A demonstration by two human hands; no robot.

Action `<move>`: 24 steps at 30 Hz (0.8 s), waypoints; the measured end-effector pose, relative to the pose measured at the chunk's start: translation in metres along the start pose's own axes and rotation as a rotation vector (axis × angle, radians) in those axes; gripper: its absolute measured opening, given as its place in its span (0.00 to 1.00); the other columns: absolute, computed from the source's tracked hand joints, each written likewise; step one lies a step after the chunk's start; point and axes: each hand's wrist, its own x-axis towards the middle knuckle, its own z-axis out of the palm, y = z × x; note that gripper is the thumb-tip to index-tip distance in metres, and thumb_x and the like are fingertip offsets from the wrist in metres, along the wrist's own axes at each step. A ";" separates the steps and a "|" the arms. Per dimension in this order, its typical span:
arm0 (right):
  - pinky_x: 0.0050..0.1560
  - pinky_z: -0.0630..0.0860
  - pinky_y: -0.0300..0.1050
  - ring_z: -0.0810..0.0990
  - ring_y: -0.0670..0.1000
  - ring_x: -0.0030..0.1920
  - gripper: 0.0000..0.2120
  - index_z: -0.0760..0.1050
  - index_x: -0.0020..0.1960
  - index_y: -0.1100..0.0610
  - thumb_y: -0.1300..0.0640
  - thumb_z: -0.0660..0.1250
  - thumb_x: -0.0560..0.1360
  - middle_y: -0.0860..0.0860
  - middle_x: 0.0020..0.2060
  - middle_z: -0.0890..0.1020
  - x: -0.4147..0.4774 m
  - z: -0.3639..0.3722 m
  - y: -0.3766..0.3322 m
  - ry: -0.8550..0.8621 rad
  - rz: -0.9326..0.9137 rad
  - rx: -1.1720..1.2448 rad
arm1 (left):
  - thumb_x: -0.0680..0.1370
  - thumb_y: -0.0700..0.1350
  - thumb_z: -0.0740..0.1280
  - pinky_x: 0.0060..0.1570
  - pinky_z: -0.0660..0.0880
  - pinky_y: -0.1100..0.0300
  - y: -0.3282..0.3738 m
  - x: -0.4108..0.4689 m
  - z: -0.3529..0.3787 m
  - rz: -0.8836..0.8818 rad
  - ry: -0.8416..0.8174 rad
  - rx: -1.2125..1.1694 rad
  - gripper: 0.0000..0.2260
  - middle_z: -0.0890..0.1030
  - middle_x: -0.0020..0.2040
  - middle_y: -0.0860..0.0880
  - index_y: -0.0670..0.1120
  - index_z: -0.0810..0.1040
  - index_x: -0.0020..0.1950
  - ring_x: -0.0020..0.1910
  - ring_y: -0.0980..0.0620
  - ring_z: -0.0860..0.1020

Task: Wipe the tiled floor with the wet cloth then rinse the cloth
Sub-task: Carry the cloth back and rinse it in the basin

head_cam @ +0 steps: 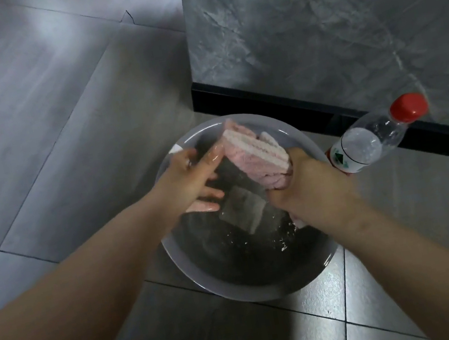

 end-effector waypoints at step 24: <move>0.53 0.76 0.46 0.81 0.51 0.48 0.12 0.77 0.42 0.50 0.49 0.58 0.78 0.50 0.43 0.83 0.015 -0.010 -0.034 -0.283 0.071 1.151 | 0.78 0.41 0.57 0.35 0.80 0.65 0.003 -0.010 -0.016 0.114 -0.032 -0.386 0.10 0.83 0.42 0.49 0.47 0.77 0.45 0.39 0.55 0.82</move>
